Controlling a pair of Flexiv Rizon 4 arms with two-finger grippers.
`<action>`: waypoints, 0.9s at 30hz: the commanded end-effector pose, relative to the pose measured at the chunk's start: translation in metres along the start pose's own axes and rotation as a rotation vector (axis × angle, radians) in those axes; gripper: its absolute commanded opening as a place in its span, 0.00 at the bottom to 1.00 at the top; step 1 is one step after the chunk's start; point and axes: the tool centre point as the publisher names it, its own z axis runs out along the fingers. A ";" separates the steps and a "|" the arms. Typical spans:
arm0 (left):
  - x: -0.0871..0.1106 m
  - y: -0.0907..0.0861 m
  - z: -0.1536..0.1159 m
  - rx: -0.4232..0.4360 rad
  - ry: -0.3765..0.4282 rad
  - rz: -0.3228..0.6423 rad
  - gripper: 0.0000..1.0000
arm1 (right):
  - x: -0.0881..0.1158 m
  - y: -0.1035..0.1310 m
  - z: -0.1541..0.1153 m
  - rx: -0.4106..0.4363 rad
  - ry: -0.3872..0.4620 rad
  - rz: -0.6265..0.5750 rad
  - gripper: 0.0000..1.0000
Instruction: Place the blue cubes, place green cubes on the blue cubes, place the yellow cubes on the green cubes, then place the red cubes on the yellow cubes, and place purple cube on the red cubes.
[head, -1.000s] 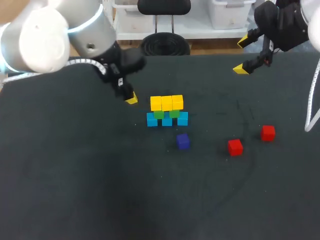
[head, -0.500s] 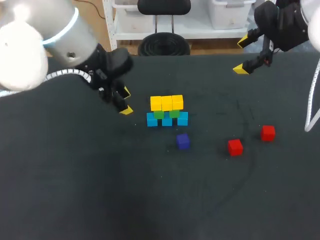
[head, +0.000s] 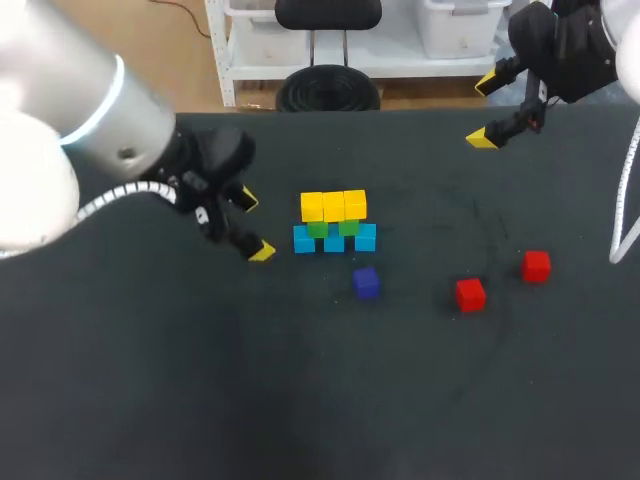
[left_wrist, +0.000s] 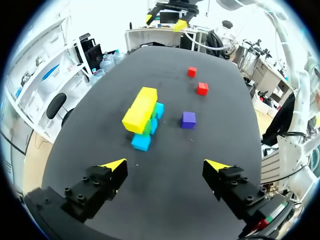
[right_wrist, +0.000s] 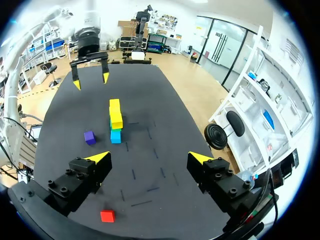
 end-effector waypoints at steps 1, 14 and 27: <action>0.008 -0.018 -0.009 -0.057 -0.005 -0.009 1.00 | 0.000 -0.001 0.001 -0.003 -0.002 -0.001 1.00; 0.023 -0.024 -0.021 -0.093 -0.021 -0.056 1.00 | 0.000 -0.001 0.001 -0.003 -0.002 -0.001 1.00; 0.023 -0.024 -0.021 -0.093 -0.021 -0.056 1.00 | 0.000 -0.001 0.001 -0.003 -0.002 -0.001 1.00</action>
